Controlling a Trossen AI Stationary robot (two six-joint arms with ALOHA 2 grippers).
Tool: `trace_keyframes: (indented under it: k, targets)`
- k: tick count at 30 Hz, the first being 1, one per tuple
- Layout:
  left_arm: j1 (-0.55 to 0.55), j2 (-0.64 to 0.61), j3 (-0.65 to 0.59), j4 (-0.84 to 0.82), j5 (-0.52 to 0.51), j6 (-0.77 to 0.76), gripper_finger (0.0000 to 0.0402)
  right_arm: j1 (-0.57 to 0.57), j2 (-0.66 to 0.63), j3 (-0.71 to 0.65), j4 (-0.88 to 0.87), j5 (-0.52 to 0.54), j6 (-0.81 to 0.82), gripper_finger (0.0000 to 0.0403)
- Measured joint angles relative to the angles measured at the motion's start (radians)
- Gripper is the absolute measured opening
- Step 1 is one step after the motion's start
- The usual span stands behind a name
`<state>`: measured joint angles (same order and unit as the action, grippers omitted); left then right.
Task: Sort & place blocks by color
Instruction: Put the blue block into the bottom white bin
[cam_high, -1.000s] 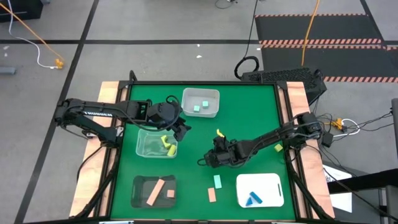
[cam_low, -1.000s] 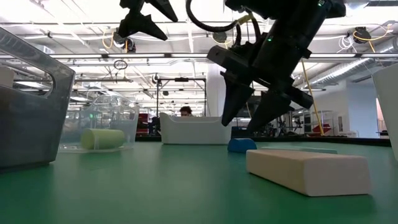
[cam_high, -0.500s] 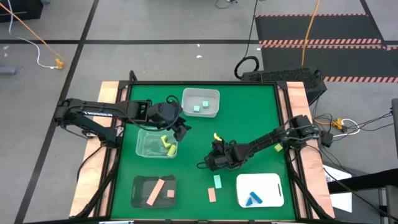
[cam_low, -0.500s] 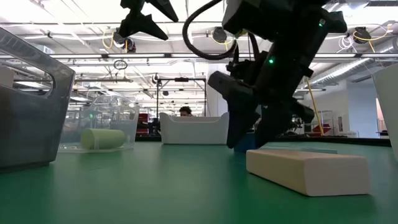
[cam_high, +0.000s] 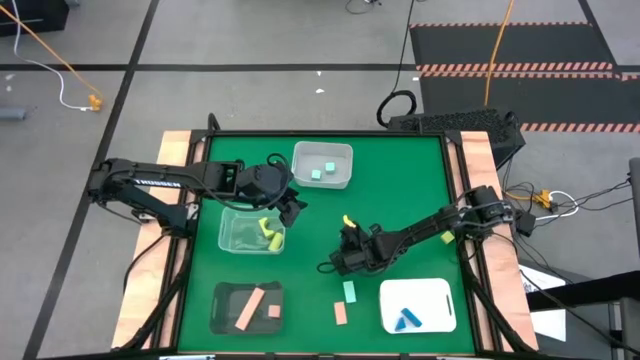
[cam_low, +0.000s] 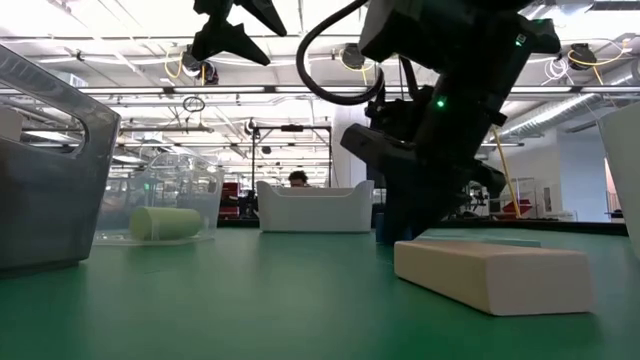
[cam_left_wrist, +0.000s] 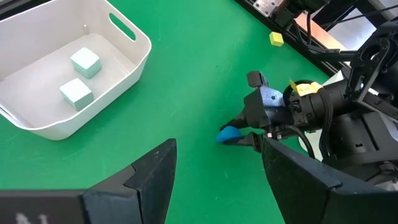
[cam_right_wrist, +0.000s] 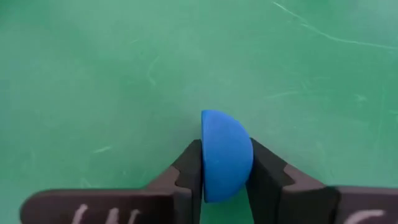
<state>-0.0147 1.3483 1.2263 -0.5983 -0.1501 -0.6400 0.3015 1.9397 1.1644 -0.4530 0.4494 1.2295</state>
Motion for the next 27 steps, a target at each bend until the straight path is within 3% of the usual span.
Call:
trace_keyframes:
  k: [6, 14, 22, 27]
  targets:
    - [0.0, 0.0, 0.0, 0.0, 0.0, 0.0, 0.0234, -0.011, -0.069, -0.005, -0.024, -0.066, -0.082, 0.0067]
    - [0.0, 0.0, 0.0, -0.001, -0.01, 0.018, 0.0234, -0.047, -0.301, -0.004, -0.039, -0.101, -0.239, 0.0067]
    - [0.0, 0.0, 0.0, -0.005, -0.01, 0.018, 0.0234, 0.011, -0.559, -0.004, -0.054, -0.418, -0.308, 0.0067]
    - [0.0, 0.0, 0.0, -0.005, -0.01, 0.035, 0.0234, 0.08, -0.669, -0.008, -0.164, -0.628, -0.34, 0.0067]
